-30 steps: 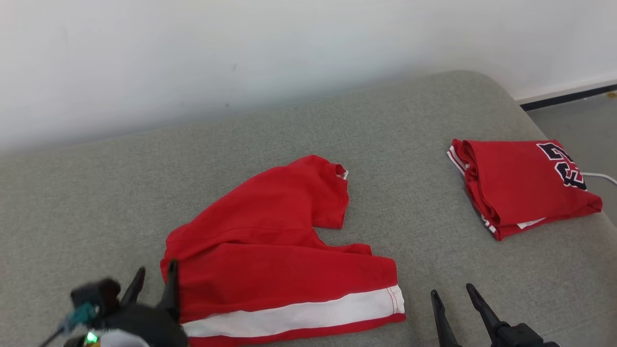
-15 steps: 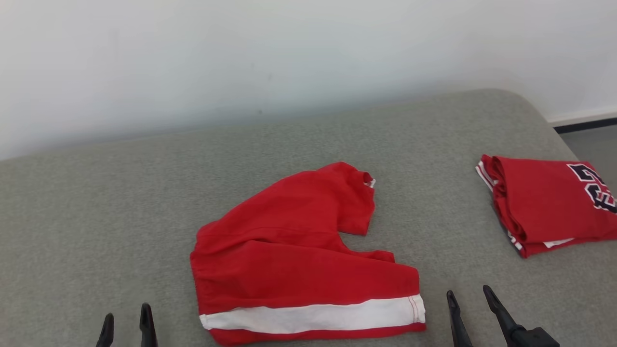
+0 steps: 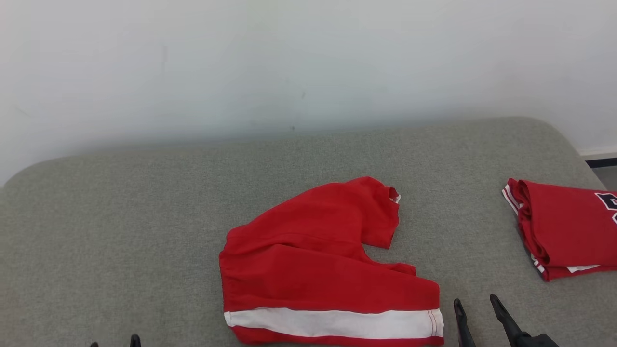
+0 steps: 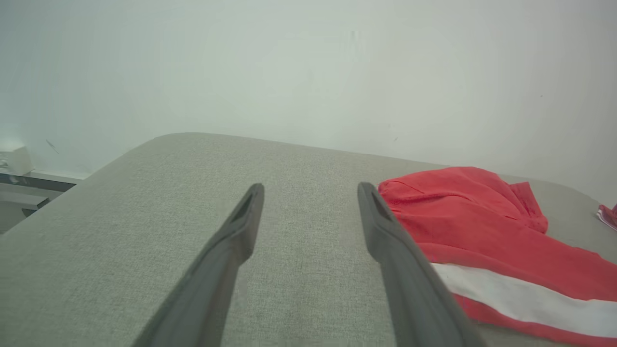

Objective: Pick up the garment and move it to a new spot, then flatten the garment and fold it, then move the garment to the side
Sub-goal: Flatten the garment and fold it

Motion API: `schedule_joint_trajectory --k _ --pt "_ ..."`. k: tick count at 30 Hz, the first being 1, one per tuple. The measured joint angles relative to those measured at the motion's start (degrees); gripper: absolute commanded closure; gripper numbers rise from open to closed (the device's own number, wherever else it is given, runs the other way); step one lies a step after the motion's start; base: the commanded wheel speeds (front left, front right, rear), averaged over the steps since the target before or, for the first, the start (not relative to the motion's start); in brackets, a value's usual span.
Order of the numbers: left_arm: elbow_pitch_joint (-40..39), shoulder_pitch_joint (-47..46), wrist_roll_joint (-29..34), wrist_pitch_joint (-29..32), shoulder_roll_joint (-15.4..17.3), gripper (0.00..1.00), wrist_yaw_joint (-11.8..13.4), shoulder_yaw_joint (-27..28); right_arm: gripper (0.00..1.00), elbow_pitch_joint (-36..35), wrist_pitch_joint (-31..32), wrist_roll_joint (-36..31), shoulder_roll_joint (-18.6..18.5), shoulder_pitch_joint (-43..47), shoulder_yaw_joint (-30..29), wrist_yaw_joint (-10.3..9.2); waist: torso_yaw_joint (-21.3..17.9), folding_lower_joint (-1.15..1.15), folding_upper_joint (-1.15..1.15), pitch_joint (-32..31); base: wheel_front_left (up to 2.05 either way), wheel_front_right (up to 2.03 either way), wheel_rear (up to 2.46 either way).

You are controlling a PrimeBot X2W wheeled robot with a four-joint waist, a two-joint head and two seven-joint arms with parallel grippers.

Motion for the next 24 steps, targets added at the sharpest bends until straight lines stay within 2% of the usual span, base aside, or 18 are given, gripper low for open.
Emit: schedule_joint_trajectory --k 14,24 --pt "3.9 2.2 0.3 0.0 -0.2 0.0 -0.4 0.5 0.0 1.2 -0.2 0.5 0.0 0.9 0.4 0.0 1.8 0.0 0.0 -1.8 0.0 0.0 0.0" --pt "8.2 -0.4 -2.8 0.0 3.3 0.0 -0.4 -0.7 0.0 1.7 -0.3 1.4 0.0 0.8 0.8 0.0 1.4 0.0 0.0 -1.0 0.0 0.0 0.0"
